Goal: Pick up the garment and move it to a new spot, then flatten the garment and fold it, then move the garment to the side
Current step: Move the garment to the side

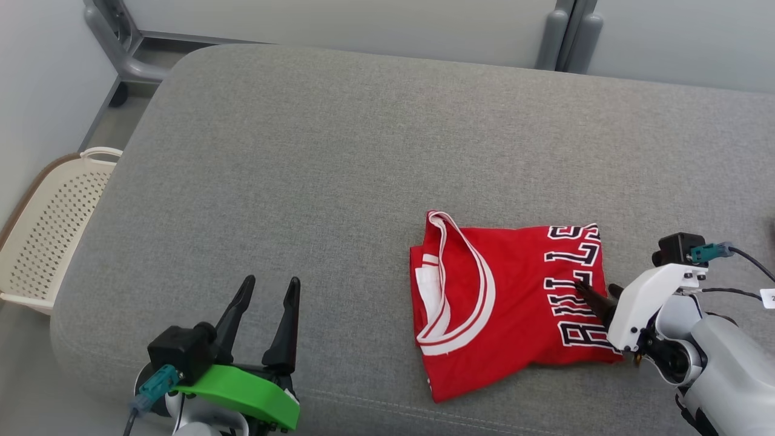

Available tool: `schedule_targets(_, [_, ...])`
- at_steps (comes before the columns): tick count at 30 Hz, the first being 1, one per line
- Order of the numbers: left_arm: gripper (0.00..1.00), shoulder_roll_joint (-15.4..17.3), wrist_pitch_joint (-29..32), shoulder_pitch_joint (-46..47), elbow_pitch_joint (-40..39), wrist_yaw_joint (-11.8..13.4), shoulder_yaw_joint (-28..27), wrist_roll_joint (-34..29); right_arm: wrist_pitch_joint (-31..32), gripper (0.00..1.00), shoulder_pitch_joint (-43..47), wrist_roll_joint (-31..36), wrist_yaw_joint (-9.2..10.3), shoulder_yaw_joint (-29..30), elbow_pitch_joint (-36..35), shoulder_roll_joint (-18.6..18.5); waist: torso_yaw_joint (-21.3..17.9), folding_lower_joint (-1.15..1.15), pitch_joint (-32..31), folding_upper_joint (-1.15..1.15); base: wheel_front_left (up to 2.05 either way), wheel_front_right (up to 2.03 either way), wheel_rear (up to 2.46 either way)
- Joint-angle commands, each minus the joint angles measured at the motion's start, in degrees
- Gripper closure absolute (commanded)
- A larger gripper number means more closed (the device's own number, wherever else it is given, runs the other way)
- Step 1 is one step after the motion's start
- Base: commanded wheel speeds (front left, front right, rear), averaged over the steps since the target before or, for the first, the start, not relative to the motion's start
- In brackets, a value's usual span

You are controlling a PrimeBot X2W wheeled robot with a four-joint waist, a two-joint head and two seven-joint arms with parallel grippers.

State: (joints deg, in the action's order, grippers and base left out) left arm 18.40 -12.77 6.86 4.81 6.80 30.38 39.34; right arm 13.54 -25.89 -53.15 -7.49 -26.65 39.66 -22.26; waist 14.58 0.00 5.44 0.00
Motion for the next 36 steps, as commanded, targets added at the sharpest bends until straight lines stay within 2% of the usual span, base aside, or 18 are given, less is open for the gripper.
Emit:
schedule_targets(1, [0.00,0.1,-0.3,0.9,-0.1,-0.1,0.1,-0.2,0.2,0.00,-0.5,-0.4,0.00,-0.7,0.2,0.2,0.5,0.00,0.1,0.00,0.00,0.00,0.00])
schedule_targets(2, [0.00,0.1,-0.3,0.9,-0.1,-0.1,0.1,-0.2,0.2,0.00,-0.5,-0.4,0.00,-0.7,0.2,0.2,0.5,0.00,0.1,0.00,0.00,0.00,0.00])
schedule_targets(5, [0.00,0.3,-0.3,0.7,-0.2,0.1,0.1,-0.2,-1.1,0.95,-1.3,0.3,0.00,-2.1,0.6,0.1,0.6,0.00,0.0,0.00,0.00,0.00,0.00])
schedule_targets(6, [0.00,0.4,-0.3,0.6,-0.2,0.2,0.0,-0.2,-1.4,1.00,-1.5,0.3,0.00,-2.5,0.8,0.2,0.6,0.00,0.0,0.00,0.00,0.00,0.00])
schedule_targets(11, [0.00,1.0,0.0,0.3,-0.6,0.6,0.2,-0.5,-4.0,1.00,-3.2,1.0,0.00,-3.6,2.3,0.5,-0.9,0.00,-0.6,0.00,0.00,0.00,0.00])
schedule_targets(18, [0.00,1.4,0.5,-0.6,-1.2,0.7,0.5,-0.3,-5.8,1.00,-5.4,1.7,0.05,-5.4,2.9,-1.1,-5.5,0.00,-1.6,0.00,0.00,0.00,0.00])
schedule_targets(28, [0.00,0.5,0.7,-0.9,-1.6,0.8,1.6,-0.3,-6.1,1.00,-8.5,3.5,0.04,-7.5,1.5,-4.1,-15.9,0.00,-3.1,0.00,0.00,0.00,0.00])
schedule_targets(36, [0.00,-0.1,0.2,0.4,-1.5,0.6,1.8,-0.5,-6.4,1.00,-11.2,5.0,0.04,-6.8,2.2,-5.4,-23.3,0.00,-2.2,0.00,0.00,0.00,0.00])
